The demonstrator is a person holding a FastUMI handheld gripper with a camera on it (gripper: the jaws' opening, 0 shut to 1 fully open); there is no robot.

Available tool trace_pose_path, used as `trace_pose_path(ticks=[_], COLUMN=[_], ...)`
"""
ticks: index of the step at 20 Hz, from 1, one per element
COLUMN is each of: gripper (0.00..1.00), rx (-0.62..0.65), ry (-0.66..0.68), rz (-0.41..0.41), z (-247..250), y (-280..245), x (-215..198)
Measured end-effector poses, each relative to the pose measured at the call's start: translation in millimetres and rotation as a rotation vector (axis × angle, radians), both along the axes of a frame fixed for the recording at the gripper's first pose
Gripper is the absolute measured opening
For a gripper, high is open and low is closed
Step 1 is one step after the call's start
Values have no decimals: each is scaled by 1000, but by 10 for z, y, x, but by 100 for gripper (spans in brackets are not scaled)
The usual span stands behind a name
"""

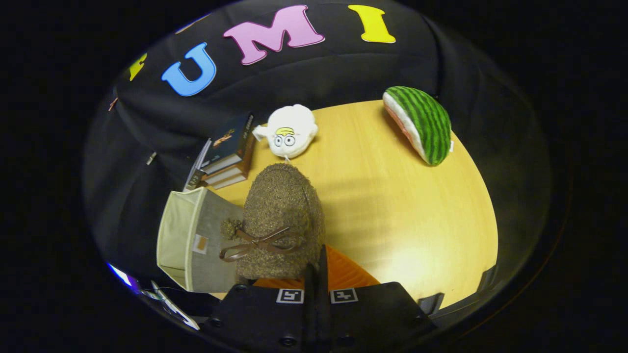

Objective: Open the storage box then place both shoes into the box .Put the left shoe in first, then the right shoe, with the right side of both shoes facing outward in a uniform manner.

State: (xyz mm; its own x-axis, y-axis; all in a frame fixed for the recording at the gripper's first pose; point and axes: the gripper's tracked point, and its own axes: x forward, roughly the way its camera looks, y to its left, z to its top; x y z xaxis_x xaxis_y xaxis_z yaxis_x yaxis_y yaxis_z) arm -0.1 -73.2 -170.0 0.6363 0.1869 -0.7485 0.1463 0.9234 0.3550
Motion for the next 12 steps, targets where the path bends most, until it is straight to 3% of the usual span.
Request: trace_pose_path(ticks=[8,12], gripper=[5,5], rx=[188,161], ry=[-104,-131], rz=[30,43], z=[862,999], y=[1308,1700], x=[194,395])
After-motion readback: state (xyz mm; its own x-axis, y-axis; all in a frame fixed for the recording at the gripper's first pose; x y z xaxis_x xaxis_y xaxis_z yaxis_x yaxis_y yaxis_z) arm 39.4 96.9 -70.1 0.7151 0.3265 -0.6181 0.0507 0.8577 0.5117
